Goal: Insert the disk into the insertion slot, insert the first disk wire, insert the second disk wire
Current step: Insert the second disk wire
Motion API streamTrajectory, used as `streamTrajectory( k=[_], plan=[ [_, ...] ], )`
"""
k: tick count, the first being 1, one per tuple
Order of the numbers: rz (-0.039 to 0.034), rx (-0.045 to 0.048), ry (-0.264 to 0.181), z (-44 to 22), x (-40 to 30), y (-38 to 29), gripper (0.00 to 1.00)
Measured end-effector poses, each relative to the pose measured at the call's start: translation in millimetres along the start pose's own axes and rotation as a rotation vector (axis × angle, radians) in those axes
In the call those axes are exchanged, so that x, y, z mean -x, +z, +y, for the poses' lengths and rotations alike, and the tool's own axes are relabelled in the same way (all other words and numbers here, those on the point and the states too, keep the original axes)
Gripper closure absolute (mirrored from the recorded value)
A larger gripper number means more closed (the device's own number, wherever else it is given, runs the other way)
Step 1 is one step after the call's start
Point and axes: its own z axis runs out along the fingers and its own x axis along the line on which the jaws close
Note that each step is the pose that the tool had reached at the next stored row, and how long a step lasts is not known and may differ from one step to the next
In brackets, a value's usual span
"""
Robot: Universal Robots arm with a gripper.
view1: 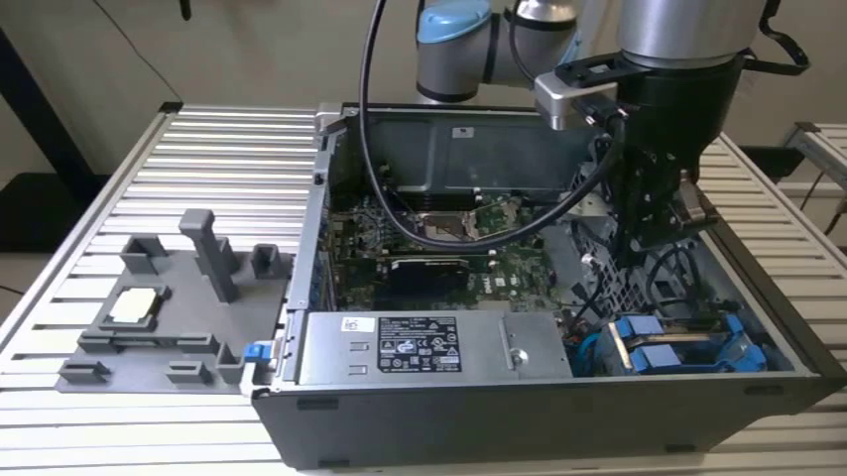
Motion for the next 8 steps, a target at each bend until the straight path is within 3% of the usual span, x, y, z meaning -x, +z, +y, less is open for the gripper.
streamTrajectory(
  k=[1, 8],
  plan=[
    [0.0001, 0.0000, 0.000, 0.0, 0.0, 0.0, 0.82],
    [0.0000, 0.0000, 0.000, 0.1, 0.0, 0.0, 0.82]
  ],
)
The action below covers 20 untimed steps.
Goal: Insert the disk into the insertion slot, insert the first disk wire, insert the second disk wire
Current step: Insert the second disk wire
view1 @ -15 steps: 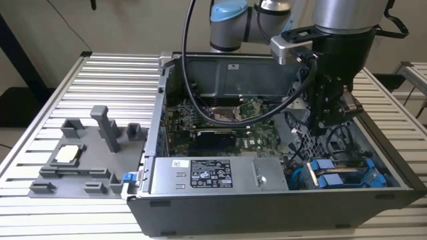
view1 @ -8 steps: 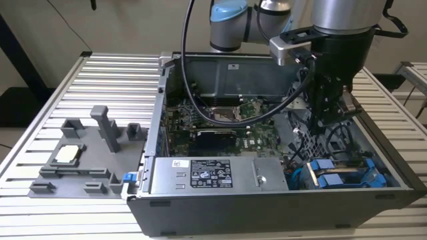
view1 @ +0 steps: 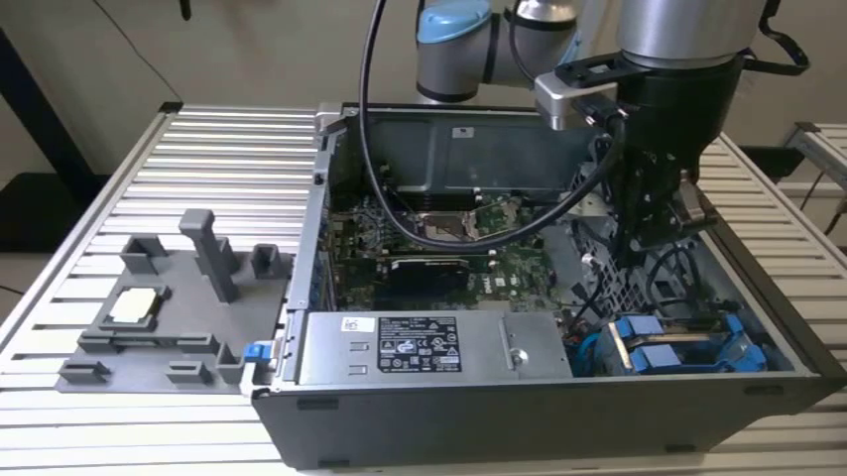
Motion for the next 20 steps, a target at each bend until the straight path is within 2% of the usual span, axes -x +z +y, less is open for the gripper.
streamTrajectory(
  k=[6, 20],
  plan=[
    [-0.0001, 0.0010, 0.000, -1.9, -3.1, 1.1, 0.84],
    [-0.0016, 0.0195, -0.002, -18.3, -25.0, 7.1, 0.84]
  ],
)
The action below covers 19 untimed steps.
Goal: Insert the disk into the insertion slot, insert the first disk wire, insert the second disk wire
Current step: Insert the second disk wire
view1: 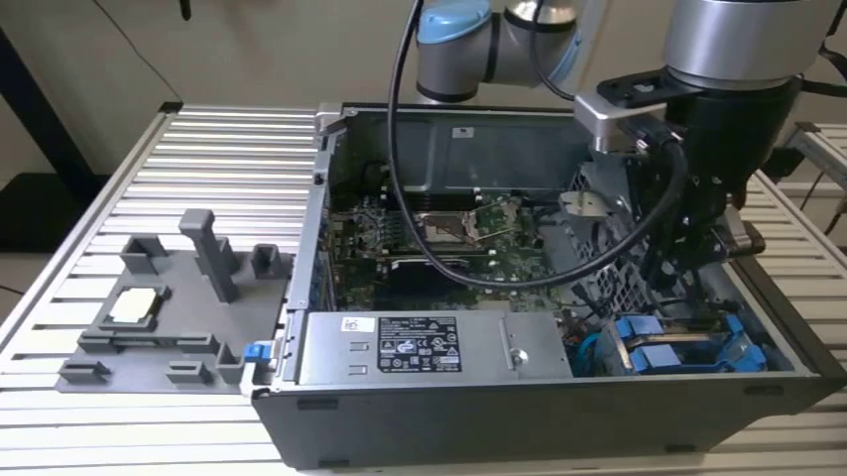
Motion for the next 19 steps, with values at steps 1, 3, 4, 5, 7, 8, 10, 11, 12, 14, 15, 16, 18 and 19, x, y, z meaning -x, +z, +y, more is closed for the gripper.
streamTrajectory(
  k=[1, 3, 4, 5, 7, 8, 10, 11, 12, 14, 15, 16, 18, 19],
  plan=[
    [-0.0002, 0.0013, 0.000, -1.1, -1.5, 0.4, 0.84],
    [-0.0004, 0.0042, -0.001, -3.4, -4.8, 1.2, 0.84],
    [-0.0006, 0.0058, -0.001, -4.7, -6.5, 1.6, 0.84],
    [-0.0007, 0.0073, -0.001, -5.9, -8.1, 2.0, 0.84],
    [-0.0009, 0.0103, -0.001, -8.3, -11.4, 2.8, 0.84],
    [-0.0011, 0.0120, -0.002, -9.6, -13.2, 3.3, 0.84],
    [-0.0013, 0.0149, -0.002, -12.0, -16.5, 4.1, 0.84],
    [-0.0014, 0.0164, -0.002, -13.2, -18.3, 4.5, 0.84],
    [-0.0016, 0.0179, -0.002, -14.3, -20.0, 5.0, 0.84],
    [-0.0017, 0.0205, -0.003, -16.3, -23.6, 5.8, 0.84],
    [-0.0017, 0.0215, -0.003, -17.0, -25.1, 6.0, 0.84],
    [-0.0018, 0.0218, -0.003, -17.3, -25.7, 6.2, 0.84],
    [-0.0018, 0.0219, -0.003, -17.3, -25.8, 6.2, 0.84],
    [-0.0017, 0.0219, -0.003, -17.3, -25.8, 6.2, 0.84]
  ],
)
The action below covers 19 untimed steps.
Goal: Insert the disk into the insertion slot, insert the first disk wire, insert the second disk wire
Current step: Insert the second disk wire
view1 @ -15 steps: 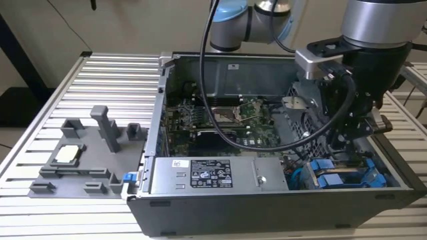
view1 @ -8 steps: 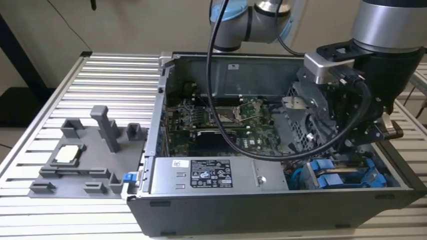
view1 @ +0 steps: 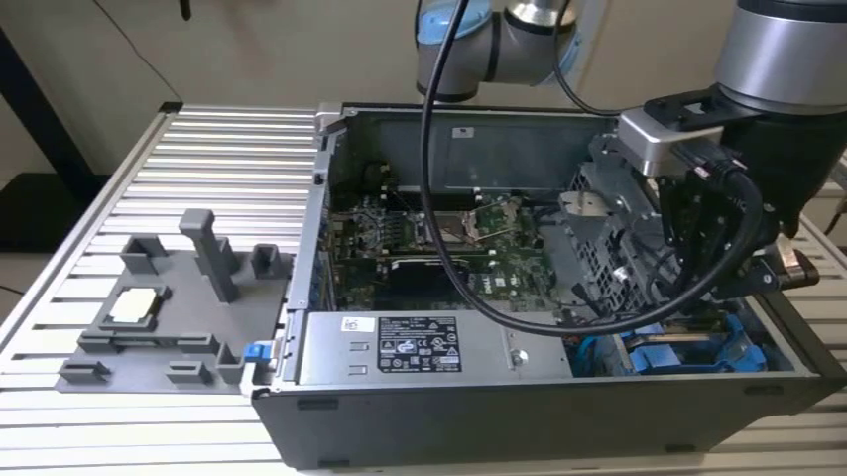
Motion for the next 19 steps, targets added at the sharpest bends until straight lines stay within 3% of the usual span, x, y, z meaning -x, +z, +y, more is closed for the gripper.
streamTrajectory(
  k=[2, 3, 6, 12, 13, 15, 19],
  plan=[
    [-0.0027, -0.0001, 0.000, 0.0, -0.1, 0.1, 0.84],
    [-0.0117, -0.0007, 0.002, 0.0, -0.1, 0.2, 0.84],
    [-0.0494, -0.0034, 0.007, 0.0, 0.1, 0.4, 0.84],
    [-0.1315, -0.0090, 0.018, 0.1, 0.1, 1.1, 0.84],
    [-0.1369, -0.0095, 0.019, 0.1, 0.1, 1.2, 0.84],
    [-0.1372, -0.0073, 0.018, -0.6, 0.2, 1.3, 0.84],
    [-0.1359, 0.0101, 0.017, -3.9, -0.7, 1.9, 0.84]
  ],
)
